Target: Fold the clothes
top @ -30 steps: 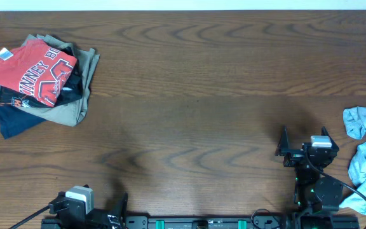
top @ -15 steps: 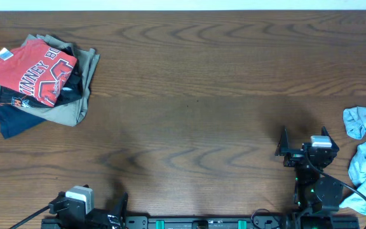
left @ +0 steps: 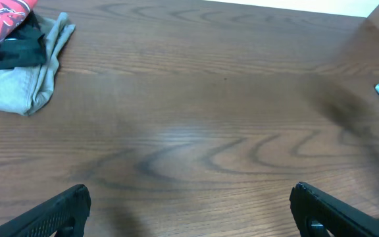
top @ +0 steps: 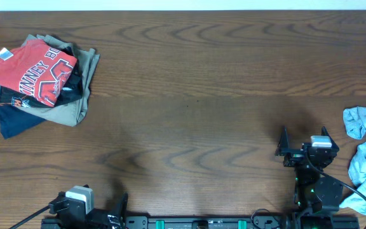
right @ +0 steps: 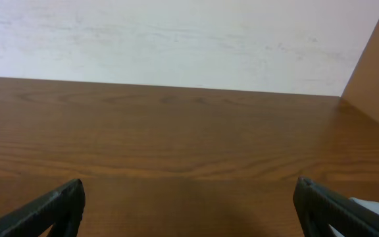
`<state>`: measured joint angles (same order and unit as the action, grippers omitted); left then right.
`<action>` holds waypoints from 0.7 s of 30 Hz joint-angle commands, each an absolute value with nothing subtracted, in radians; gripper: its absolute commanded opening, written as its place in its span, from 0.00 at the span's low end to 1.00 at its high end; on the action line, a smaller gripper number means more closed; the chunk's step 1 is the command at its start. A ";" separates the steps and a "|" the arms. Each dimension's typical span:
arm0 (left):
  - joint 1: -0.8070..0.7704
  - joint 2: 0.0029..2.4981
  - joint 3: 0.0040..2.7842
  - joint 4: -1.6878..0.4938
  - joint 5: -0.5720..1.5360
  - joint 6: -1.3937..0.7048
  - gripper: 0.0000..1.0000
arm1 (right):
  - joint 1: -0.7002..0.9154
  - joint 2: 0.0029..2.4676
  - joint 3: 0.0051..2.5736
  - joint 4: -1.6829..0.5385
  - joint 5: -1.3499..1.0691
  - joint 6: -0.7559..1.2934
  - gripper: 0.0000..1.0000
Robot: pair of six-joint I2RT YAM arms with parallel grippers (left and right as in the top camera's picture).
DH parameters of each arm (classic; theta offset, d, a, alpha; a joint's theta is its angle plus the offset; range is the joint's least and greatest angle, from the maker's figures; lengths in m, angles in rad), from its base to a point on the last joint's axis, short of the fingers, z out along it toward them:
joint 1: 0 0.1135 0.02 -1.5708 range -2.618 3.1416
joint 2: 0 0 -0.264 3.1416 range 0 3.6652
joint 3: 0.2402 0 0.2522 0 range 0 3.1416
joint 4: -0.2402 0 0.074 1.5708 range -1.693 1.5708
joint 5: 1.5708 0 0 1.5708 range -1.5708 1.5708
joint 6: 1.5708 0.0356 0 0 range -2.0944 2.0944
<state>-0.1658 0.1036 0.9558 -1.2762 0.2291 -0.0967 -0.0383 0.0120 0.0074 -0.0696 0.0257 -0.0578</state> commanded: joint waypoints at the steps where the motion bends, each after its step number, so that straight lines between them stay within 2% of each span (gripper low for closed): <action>1: -0.170 0.102 0.953 -1.276 0.227 -0.088 0.98 | -0.047 0.006 0.006 -0.074 0.019 -0.041 0.99; 11: -0.162 0.102 0.953 -1.276 0.227 -0.088 0.98 | -0.047 0.006 0.006 -0.074 0.019 -0.041 0.99; 21: 0.073 0.094 0.926 -1.200 0.268 -0.067 0.98 | -0.047 0.006 0.006 -0.074 0.019 -0.041 0.99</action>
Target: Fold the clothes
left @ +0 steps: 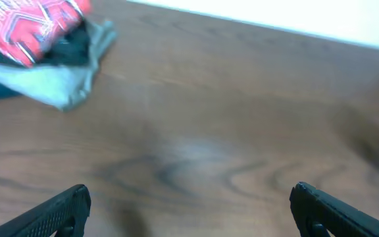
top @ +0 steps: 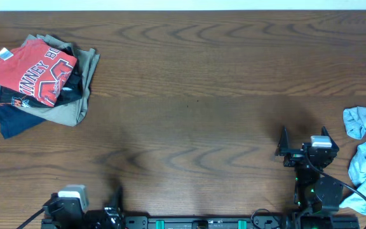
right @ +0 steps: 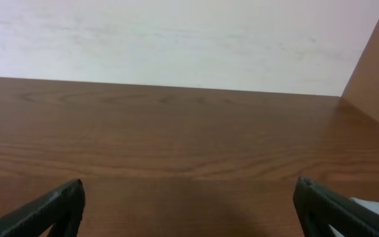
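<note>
A stack of folded clothes (top: pixel 40 79) topped by a red printed shirt lies at the far left of the table, and shows blurred in the left wrist view (left: pixel 38 46). A crumpled light blue garment lies at the right edge; a sliver of it (right: pixel 374 209) shows by the right finger. My left gripper (left: pixel 189 201) is open over bare wood, low at the front left edge. My right gripper (top: pixel 304 138) is open over bare wood (right: pixel 189 197), just left of the blue garment. Neither holds anything.
The wooden table (top: pixel 196 95) stretches between the stack and the blue garment. A pale wall rises behind its far edge (right: pixel 176 39). The arm bases stand along the front edge (top: pixel 208 222).
My left arm has drawn back toward the front edge and its view has shifted, blurred, with the stack now further right in it. The right arm and both garments have not moved.
</note>
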`<state>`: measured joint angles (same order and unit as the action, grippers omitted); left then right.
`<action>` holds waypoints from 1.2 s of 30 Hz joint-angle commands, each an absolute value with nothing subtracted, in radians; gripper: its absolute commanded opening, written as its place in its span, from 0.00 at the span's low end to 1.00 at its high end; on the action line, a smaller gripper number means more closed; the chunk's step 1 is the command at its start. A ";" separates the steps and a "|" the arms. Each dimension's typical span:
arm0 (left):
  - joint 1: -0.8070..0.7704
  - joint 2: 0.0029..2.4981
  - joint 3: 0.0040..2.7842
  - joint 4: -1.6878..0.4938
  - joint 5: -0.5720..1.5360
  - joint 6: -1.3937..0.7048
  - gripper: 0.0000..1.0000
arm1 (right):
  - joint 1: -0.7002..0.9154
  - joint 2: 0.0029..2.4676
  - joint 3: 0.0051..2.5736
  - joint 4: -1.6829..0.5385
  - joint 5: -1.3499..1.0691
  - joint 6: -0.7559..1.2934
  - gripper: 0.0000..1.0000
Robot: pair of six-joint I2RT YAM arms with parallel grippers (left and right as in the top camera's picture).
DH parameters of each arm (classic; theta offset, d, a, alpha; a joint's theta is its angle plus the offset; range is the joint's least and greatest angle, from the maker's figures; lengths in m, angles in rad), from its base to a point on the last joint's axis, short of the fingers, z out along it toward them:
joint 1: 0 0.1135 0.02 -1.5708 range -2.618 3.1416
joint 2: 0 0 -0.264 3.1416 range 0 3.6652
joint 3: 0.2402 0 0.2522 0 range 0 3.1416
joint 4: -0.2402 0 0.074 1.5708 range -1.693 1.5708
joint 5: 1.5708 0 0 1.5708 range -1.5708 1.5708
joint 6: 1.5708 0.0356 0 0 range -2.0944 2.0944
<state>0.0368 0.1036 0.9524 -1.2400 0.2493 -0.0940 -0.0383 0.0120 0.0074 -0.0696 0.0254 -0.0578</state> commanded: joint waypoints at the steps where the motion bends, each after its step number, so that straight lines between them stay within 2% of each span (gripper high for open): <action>1: 0.079 0.087 0.909 -1.164 0.270 -0.068 0.98 | -0.047 0.006 0.006 -0.074 0.019 -0.041 0.99; 10: 0.084 0.003 0.643 -0.935 0.218 -0.056 0.98 | -0.047 0.006 0.006 -0.074 0.019 -0.041 0.99; 15: 0.084 0.002 0.416 -0.613 0.224 -0.053 0.98 | -0.047 0.006 0.006 -0.074 0.019 -0.041 0.99; 22: 0.081 0.002 0.109 -0.052 0.223 -0.036 0.98 | -0.047 0.006 0.006 -0.075 0.019 -0.041 0.99; 25: 0.081 0.002 0.000 0.112 0.223 -0.042 0.98 | -0.047 0.006 0.006 -0.074 0.019 -0.041 0.99; 30: 0.080 0.002 0.004 -0.066 0.196 -0.038 0.98 | -0.047 0.006 0.006 -0.074 0.019 -0.041 0.99; 36: 0.080 0.002 0.004 -0.054 0.197 -0.038 0.98 | -0.047 0.006 0.006 -0.074 0.019 -0.041 0.99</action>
